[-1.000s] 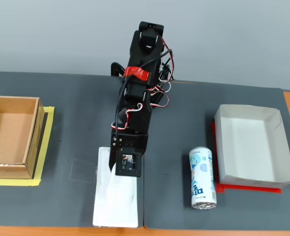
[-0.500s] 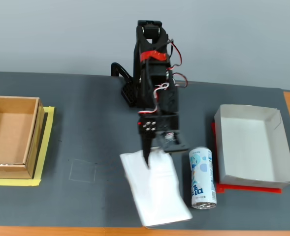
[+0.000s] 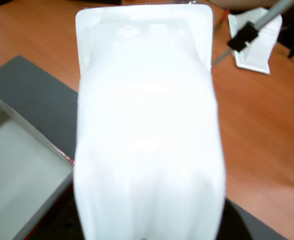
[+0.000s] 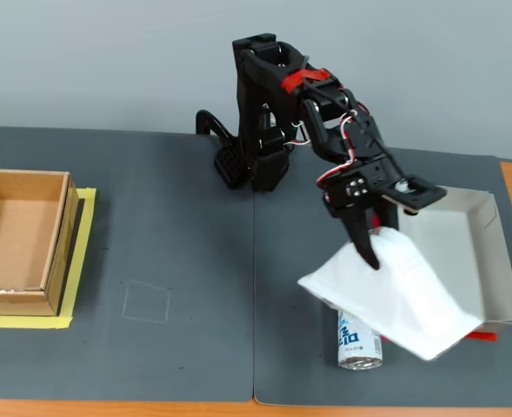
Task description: Pick the sandwich and put it in the gray box
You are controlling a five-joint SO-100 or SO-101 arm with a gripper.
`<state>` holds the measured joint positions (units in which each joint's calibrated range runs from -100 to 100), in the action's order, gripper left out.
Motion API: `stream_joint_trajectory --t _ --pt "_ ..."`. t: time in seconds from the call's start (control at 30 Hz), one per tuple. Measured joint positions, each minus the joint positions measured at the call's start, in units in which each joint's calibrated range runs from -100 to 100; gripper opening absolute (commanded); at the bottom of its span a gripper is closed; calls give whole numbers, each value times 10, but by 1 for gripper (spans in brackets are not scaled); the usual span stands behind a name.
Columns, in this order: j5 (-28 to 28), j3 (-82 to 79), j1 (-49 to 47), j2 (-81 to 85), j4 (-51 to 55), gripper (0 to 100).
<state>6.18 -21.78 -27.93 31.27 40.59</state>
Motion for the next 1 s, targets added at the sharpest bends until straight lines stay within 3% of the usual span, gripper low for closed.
stream_joint_trajectory --t 0.33,0.7,1.0 --pt "-73 0 -92 0 -86 2" --pt "-183 0 -169 0 -91 2" --pt "-203 0 -206 -27 -91 2"
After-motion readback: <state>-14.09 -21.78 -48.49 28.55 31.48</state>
